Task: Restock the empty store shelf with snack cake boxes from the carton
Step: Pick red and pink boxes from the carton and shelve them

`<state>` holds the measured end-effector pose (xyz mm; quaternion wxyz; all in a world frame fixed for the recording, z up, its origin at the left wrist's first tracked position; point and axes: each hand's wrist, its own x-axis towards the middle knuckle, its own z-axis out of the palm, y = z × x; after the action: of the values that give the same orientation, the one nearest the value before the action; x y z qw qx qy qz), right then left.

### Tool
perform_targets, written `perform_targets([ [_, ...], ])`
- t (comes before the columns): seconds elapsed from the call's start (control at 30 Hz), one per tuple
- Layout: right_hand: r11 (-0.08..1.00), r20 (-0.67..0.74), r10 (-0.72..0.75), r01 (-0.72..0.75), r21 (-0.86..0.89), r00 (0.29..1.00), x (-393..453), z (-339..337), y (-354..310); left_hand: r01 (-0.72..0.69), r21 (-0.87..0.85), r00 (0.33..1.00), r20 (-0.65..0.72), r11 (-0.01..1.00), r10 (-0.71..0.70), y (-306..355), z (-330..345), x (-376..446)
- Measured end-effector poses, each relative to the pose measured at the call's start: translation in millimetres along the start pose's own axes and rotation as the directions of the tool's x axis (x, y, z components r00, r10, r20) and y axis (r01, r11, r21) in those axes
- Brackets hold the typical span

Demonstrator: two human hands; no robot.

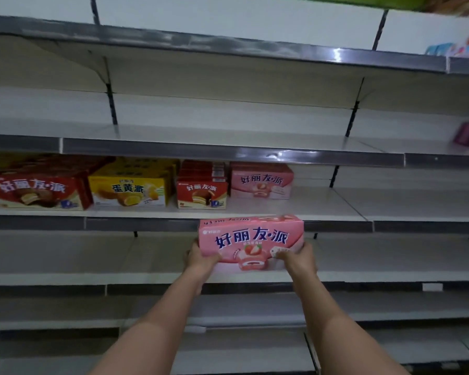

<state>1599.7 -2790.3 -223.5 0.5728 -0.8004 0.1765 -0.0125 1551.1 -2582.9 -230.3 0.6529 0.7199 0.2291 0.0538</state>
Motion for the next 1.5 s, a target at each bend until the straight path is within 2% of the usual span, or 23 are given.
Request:
perform_targets([
  [0.13, 0.977, -0.134, -0.04, 0.01, -0.214, 0.99, 27.9, -12.8, -14.5, -0.023, 0.045, 0.999, 0.047, 0.999, 0.021, 19.6, 30.6, 24.0],
  [0.27, 0.961, -0.149, -0.108, 0.066, -0.267, 0.983, 67.8, -17.3, -24.2, -0.077, 0.116, 0.997, 0.012, 0.99, 0.077, 37.4, 53.7, 58.7],
  [0.43, 0.991, -0.092, -0.081, 0.07, -0.115, 0.992, 118.8, -4.7, -47.1, -0.129, 0.299, 0.988, -0.037, 0.945, 0.147, 60.0, 73.6, 103.2],
  [0.57, 0.989, -0.076, -0.066, 0.056, -0.136, 0.995, 150.1, -1.7, -67.9, -0.164, 0.451, 0.969, -0.094, 0.877, 0.229, 78.6, 84.2, 129.5],
  [0.7, 0.988, -0.123, -0.12, 0.107, -0.108, 0.985, 183.8, 3.2, -71.8, -0.198, 0.465, 0.949, -0.128, 0.863, 0.287, 94.1, 97.5, 151.5],
  [0.83, 0.994, -0.049, -0.105, 0.104, -0.016, 0.993, 204.0, 12.7, -71.7, -0.173, 0.465, 0.944, -0.173, 0.868, 0.281, 94.2, 107.4, 169.9],
  [0.93, 0.989, -0.026, -0.145, 0.146, 0.021, 0.989, 217.0, 15.6, -72.2, -0.201, 0.463, 0.933, -0.178, 0.864, 0.312, 88.5, 113.3, 182.5],
  [1.1, 0.987, -0.006, -0.162, 0.162, -0.01, 0.987, 236.5, 19.6, -60.3, -0.18, 0.601, 0.913, -0.193, 0.779, 0.36, 70.4, 122.0, 192.8],
  [1.2, 0.985, 0.009, -0.169, 0.169, -0.015, 0.986, 244.4, 21.3, -60.2, -0.161, 0.547, 0.909, -0.242, 0.822, 0.339, 69.2, 130.0, 192.4],
  [1.33, 0.988, 0.088, -0.14, 0.133, 0.079, 0.986, 250.4, 28.5, -63.3, -0.131, 0.396, 0.922, -0.289, 0.909, 0.259, 70.9, 141.2, 197.8],
  [1.5, 0.985, 0.117, -0.12, 0.103, 0.14, 0.986, 260.6, 33.1, -64.4, -0.14, 0.276, 0.918, -0.325, 0.951, 0.229, 74.1, 159.2, 198.3],
])
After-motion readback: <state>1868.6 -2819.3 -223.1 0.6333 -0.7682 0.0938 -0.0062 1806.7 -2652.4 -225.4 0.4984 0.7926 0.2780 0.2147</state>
